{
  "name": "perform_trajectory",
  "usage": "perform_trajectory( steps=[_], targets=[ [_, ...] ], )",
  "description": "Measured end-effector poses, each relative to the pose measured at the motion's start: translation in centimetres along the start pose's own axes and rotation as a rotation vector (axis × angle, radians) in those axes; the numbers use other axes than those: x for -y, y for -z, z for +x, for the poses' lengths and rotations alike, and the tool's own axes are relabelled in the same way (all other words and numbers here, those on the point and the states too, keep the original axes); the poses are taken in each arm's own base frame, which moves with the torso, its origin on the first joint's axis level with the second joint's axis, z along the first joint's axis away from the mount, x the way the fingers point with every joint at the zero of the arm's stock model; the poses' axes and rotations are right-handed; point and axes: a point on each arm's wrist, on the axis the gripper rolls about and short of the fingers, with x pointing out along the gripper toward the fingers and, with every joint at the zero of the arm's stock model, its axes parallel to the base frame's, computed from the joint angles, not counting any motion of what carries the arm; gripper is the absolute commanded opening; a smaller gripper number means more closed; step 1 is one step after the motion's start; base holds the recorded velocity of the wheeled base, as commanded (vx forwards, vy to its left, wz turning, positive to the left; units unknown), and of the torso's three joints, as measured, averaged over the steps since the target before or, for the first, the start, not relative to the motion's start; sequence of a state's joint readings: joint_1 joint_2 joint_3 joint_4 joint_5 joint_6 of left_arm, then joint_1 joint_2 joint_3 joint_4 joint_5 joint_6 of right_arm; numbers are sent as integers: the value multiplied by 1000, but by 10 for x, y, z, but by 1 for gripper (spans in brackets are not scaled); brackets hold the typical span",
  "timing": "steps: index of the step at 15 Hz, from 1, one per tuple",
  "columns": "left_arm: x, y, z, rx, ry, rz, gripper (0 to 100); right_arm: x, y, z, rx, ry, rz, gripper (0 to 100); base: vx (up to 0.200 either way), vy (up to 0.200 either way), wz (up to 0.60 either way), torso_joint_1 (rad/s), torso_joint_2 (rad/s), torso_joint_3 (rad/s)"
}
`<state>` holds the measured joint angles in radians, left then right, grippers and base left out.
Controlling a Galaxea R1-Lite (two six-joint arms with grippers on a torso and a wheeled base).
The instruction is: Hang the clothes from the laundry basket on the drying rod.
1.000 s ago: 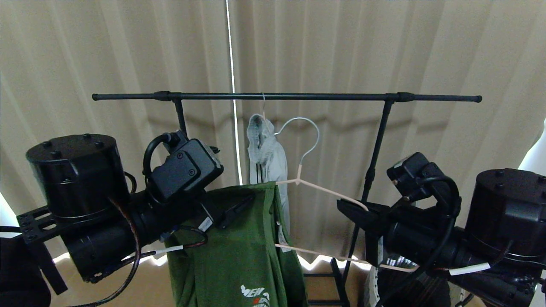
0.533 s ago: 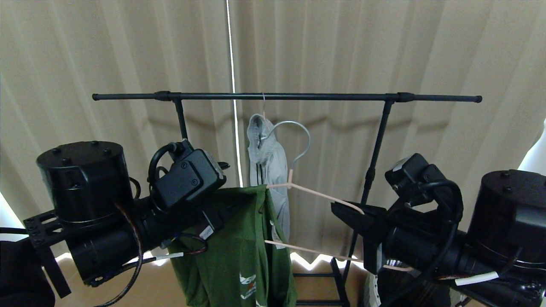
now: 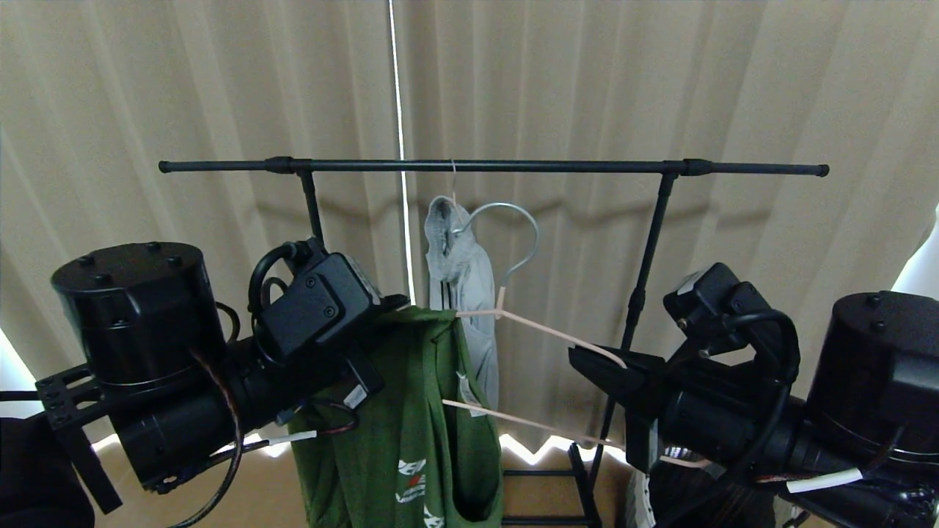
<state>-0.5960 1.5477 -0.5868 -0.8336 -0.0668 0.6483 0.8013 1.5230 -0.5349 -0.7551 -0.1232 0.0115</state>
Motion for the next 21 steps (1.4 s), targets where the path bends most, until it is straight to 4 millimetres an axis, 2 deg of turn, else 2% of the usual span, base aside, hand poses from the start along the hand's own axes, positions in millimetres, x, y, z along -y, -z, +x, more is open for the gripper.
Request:
perform_trajectory(
  steps=[3, 7, 9, 15, 17, 21],
  targets=[
    [-4, 2, -1, 6, -60, 3, 0, 4, 2, -2, -5, 19, -15, 100, 0, 0, 0, 0, 0, 0],
    [-21, 20, -2, -204, -314, -25, 0, 7, 2, -3, -4, 37, -11, 100, 0, 0, 0, 0, 0, 0],
    [-25, 24, -2, -240, -365, -57, 0, 7, 6, -4, -16, 35, -14, 100, 0, 0, 0, 0, 0, 0],
    [-36, 9, 5, -156, -422, -201, 0, -11, 22, -4, -79, -42, -34, 100, 0, 0, 0, 0, 0, 0],
    [-32, -2, 8, -108, -404, -244, 0, -18, 28, 4, -96, -60, -8, 100, 0, 0, 0, 0, 0, 0],
    [-29, -16, 10, -55, -384, -252, 0, -29, 33, 31, -20, -25, 23, 100, 0, 0, 0, 0, 0, 0]
  ],
)
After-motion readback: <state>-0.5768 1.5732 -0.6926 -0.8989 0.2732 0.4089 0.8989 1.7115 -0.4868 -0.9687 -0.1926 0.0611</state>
